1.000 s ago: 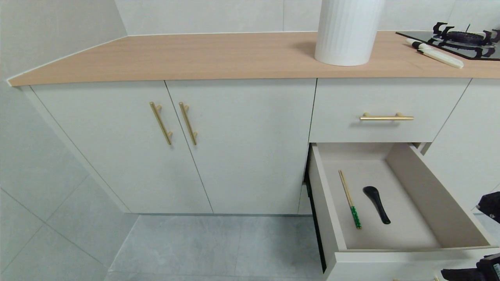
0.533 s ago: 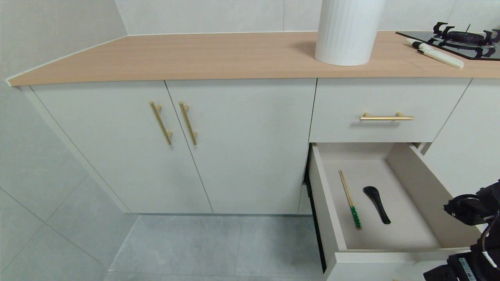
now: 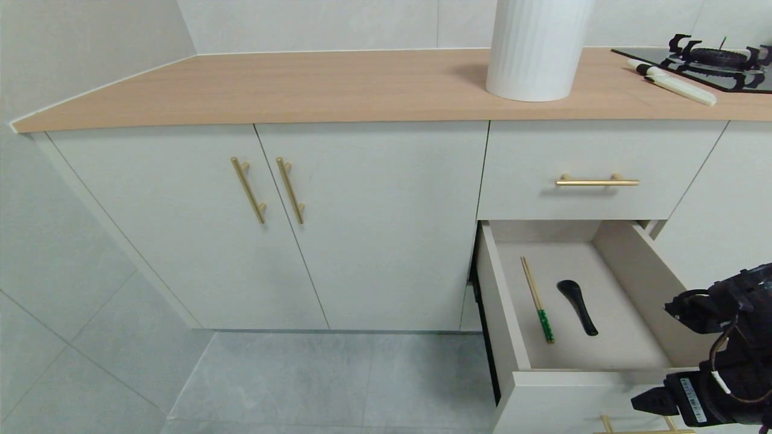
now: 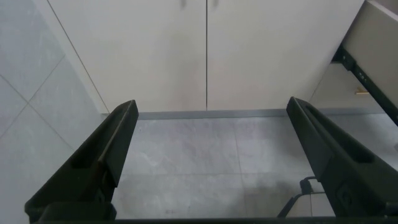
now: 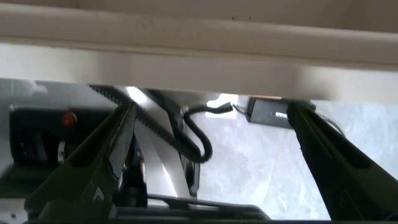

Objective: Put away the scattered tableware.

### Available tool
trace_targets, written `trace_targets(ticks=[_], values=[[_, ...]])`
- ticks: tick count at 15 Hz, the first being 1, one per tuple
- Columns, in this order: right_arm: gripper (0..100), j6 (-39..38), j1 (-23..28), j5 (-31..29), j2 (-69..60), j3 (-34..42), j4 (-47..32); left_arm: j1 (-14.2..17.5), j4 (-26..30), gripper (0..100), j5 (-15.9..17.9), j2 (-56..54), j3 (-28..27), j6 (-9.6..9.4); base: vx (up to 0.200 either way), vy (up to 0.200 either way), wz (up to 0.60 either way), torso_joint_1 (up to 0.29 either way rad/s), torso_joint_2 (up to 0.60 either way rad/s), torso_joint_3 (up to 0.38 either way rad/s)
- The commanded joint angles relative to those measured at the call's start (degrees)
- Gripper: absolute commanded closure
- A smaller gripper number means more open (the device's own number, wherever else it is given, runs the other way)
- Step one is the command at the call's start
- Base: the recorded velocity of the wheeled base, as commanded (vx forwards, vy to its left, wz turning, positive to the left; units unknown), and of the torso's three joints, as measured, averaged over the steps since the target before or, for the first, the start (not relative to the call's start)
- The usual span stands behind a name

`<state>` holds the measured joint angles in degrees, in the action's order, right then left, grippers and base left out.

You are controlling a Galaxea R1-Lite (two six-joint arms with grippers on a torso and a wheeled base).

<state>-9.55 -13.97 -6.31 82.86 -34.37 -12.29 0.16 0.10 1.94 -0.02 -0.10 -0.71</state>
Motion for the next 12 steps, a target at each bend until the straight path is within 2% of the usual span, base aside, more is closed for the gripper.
trace_targets(ticks=[1, 7, 12], values=[[0, -0.03, 0.08, -0.01, 1.34, 0.00, 2.00, 0.02, -0.01, 0, 0.00, 0.02, 0.01, 0.00, 0.000, 0.000, 0.00, 0.000, 0.00, 0.000], [0, 0.23, 0.08, -1.95, 9.78, -2.72, 14.66, 0.02, 0.08, 0, 0.00, 0.02, 0.01, 0.00, 0.000, 0.000, 0.00, 0.000, 0.00, 0.000], [0, 0.23, 0.17, -2.21, 15.93, -8.79, 20.02, 0.02, -0.01, 0, 0.00, 0.02, 0.01, 0.00, 0.000, 0.000, 0.00, 0.000, 0.00, 0.000]])
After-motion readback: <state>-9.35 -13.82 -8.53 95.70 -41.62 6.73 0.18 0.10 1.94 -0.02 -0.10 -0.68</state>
